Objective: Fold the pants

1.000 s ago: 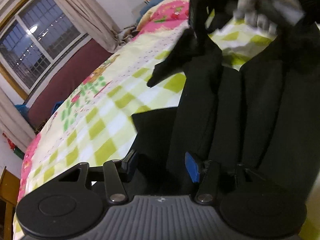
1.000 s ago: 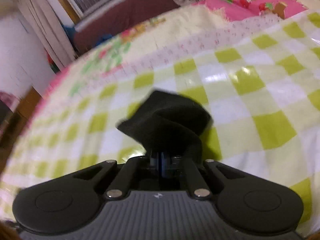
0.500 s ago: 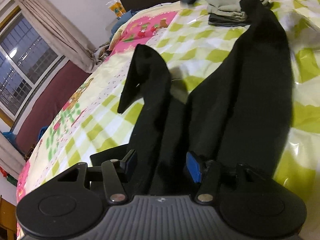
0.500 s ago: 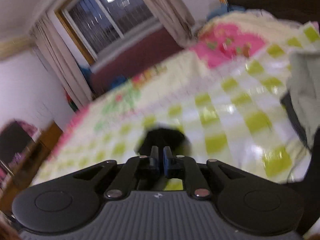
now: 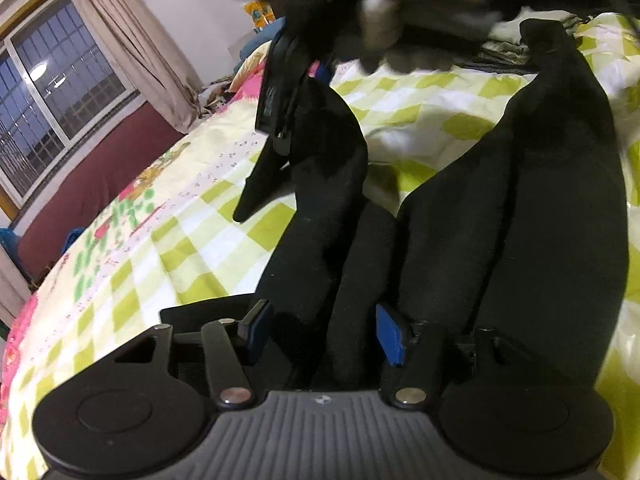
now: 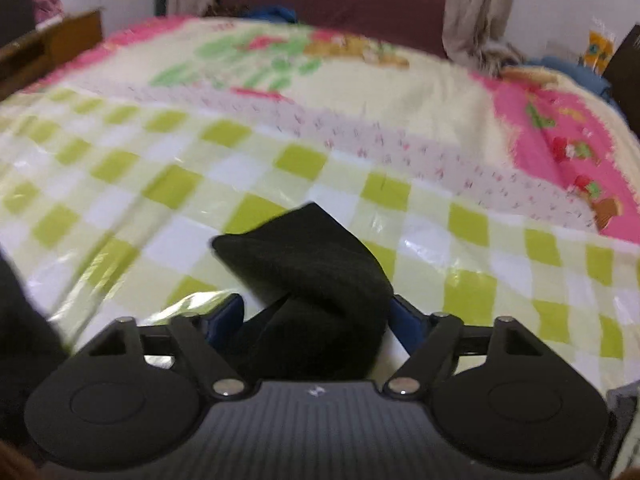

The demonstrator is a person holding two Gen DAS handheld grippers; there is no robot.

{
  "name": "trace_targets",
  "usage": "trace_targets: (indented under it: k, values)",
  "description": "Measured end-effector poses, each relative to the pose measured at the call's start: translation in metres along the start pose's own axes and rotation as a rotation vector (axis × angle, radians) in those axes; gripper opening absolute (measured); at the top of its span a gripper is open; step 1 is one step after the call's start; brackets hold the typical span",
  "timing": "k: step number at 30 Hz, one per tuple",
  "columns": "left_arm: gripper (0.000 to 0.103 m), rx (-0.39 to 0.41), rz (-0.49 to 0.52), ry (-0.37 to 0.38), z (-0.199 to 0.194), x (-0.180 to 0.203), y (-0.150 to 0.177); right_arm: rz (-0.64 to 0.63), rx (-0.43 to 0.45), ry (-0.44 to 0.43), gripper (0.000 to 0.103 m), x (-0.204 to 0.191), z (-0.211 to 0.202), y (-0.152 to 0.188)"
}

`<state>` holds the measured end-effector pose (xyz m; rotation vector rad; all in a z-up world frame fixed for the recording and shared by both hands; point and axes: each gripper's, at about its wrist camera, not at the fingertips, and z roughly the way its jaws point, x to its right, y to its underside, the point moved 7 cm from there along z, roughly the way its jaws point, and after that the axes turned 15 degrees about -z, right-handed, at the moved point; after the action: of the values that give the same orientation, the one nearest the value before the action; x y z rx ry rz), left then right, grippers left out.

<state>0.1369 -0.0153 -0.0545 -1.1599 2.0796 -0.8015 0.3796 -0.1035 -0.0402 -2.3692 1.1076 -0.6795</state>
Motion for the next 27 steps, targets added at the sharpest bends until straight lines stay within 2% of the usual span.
trace_targets:
  k: [1,3,5,7,9,11,14,17,18,20,22,23,25,27]
  values:
    - [0.07,-0.003,-0.003,0.002,0.002,0.0,0.0,0.063,-0.018,-0.014,0.005,0.006,0.008,0.001]
    - [0.071,-0.007,-0.008,0.005,0.005,0.0,0.0,0.204,0.023,-0.083,0.006,0.02,0.009,0.005]
    - [0.071,-0.013,-0.005,0.004,0.006,0.0,-0.002,0.297,0.113,-0.103,0.006,0.032,-0.016,0.011]
    - [0.071,-0.008,0.011,-0.004,0.002,0.001,-0.006,0.457,0.25,-0.168,0.006,0.05,-0.061,0.026]
    - [0.071,0.015,0.03,-0.012,-0.005,0.005,-0.011,0.555,0.375,-0.218,0.006,0.061,-0.113,0.047]
    - [0.071,0.047,0.048,-0.015,-0.014,0.013,-0.017,0.615,0.465,-0.22,0.006,0.066,-0.164,0.074]
    - [0.075,0.081,0.065,0.004,-0.029,0.028,-0.025,0.68,0.535,-0.188,0.007,0.067,-0.215,0.123]
    - [0.08,0.081,0.1,0.029,-0.036,0.049,-0.025,0.719,0.477,-0.095,0.01,0.067,-0.221,0.179]
    - [0.08,0.069,0.111,0.029,-0.035,0.055,-0.023,0.753,0.439,-0.084,0.014,0.065,-0.214,0.203]
    - [0.08,0.03,0.134,0.05,-0.033,0.071,-0.014,0.829,0.319,-0.067,0.015,0.063,-0.195,0.244]
    - [0.08,-0.003,0.19,0.055,-0.032,0.085,-0.002,0.902,0.258,-0.088,0.015,0.06,-0.181,0.277]
    - [0.08,-0.015,0.221,0.052,-0.031,0.091,0.004,0.936,0.264,-0.127,0.015,0.057,-0.181,0.286]
    - [0.08,-0.025,0.259,0.039,-0.032,0.097,0.011,0.934,0.299,-0.172,0.024,0.051,-0.189,0.293]
    - [0.08,-0.037,0.259,0.033,-0.033,0.099,0.012,0.911,0.332,-0.132,0.029,0.051,-0.202,0.299]
